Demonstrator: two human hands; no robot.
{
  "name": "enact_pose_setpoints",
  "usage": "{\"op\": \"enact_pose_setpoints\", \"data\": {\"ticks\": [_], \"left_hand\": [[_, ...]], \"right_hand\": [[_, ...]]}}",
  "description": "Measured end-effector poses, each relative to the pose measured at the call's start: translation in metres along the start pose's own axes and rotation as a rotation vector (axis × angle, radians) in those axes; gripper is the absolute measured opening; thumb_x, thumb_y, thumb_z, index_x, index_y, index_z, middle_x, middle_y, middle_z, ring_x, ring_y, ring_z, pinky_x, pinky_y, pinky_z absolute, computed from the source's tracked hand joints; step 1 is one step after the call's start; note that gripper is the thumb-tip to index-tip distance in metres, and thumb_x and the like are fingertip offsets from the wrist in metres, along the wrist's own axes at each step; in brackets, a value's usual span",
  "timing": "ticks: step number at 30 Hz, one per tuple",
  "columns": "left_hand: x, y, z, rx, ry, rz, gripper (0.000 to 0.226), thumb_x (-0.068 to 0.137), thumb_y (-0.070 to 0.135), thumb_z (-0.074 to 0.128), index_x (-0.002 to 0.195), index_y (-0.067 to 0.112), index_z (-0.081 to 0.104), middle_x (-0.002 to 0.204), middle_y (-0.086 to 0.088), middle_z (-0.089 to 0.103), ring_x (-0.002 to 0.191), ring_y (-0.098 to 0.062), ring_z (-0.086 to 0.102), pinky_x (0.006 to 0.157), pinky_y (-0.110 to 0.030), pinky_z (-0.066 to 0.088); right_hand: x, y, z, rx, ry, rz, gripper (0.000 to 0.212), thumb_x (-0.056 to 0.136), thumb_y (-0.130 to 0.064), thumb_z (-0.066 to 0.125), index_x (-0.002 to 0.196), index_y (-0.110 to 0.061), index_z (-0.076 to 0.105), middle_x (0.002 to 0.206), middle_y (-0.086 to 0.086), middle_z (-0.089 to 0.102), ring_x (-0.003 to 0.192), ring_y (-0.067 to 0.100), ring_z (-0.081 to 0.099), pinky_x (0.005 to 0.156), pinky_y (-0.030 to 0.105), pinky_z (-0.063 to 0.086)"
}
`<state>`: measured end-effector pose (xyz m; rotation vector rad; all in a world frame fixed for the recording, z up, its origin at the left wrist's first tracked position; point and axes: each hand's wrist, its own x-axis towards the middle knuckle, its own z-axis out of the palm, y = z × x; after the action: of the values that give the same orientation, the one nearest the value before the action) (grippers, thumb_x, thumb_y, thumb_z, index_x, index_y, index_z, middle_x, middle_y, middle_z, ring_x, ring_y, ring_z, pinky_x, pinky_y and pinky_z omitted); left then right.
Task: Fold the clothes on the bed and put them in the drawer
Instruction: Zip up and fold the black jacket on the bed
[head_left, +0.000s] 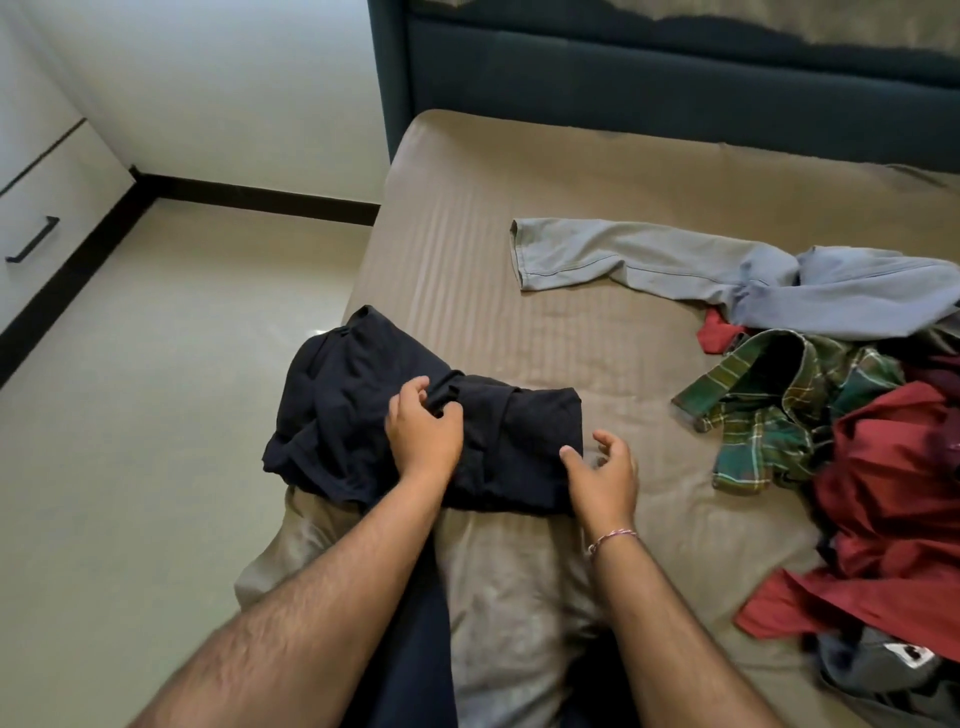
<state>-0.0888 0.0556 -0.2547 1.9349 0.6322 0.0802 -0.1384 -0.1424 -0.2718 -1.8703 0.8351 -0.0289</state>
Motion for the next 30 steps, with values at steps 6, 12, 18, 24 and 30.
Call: {"op": "enact_pose_setpoints", "data": {"ticks": [6, 12, 18, 24, 30], "left_hand": [[-0.031, -0.019, 0.003, 0.391, -0.413, 0.330, 0.064, 0.088, 0.032, 0.065, 0.149, 0.028, 0.048, 0.140, 0.002, 0.049, 0.129, -0.019, 0.047, 0.106, -0.043, 0.048], [-0.019, -0.013, 0.011, 0.358, -0.528, 0.128, 0.071, 0.096, 0.045, 0.064, 0.160, 0.028, 0.037, 0.164, 0.004, 0.033, 0.149, -0.027, 0.026, 0.123, -0.041, 0.028], [-0.046, 0.031, 0.052, 0.093, -0.827, 0.140, 0.066, 0.103, 0.035, 0.063, 0.161, 0.019, 0.037, 0.162, -0.004, 0.042, 0.147, -0.022, 0.042, 0.120, -0.031, 0.033], [-0.039, 0.041, 0.051, 0.042, -0.749, 0.058, 0.067, 0.101, 0.039, 0.064, 0.160, 0.024, 0.037, 0.155, -0.002, 0.049, 0.141, -0.021, 0.049, 0.118, -0.040, 0.039], [-0.011, 0.027, -0.001, -0.393, -0.420, -0.269, 0.032, 0.104, 0.024, 0.056, 0.136, 0.021, 0.057, 0.114, 0.001, 0.068, 0.099, -0.017, 0.066, 0.075, -0.031, 0.052]], "right_hand": [[0.015, -0.002, 0.010, 0.330, -0.282, 0.304, 0.049, 0.074, -0.026, 0.090, 0.113, -0.003, 0.070, 0.111, 0.016, 0.077, 0.103, 0.033, 0.074, 0.092, 0.048, 0.061], [0.010, -0.030, 0.001, 0.425, -0.243, 0.316, 0.008, 0.086, 0.004, 0.074, 0.092, -0.001, 0.071, 0.100, 0.024, 0.073, 0.086, 0.034, 0.070, 0.083, 0.049, 0.059], [0.048, -0.032, -0.104, 0.437, -0.065, 0.234, 0.021, 0.087, -0.001, 0.074, 0.107, -0.001, 0.071, 0.113, 0.028, 0.072, 0.097, 0.040, 0.070, 0.085, 0.050, 0.058], [0.054, -0.054, -0.176, 0.495, 0.085, 0.232, 0.018, 0.081, -0.008, 0.075, 0.097, -0.002, 0.071, 0.098, 0.020, 0.071, 0.072, 0.031, 0.067, 0.059, 0.036, 0.058], [0.011, -0.110, -0.071, 0.466, 0.035, -0.025, 0.020, 0.066, -0.011, 0.085, 0.071, -0.004, 0.067, 0.073, 0.008, 0.060, 0.073, 0.018, 0.055, 0.065, 0.037, 0.045]]}}
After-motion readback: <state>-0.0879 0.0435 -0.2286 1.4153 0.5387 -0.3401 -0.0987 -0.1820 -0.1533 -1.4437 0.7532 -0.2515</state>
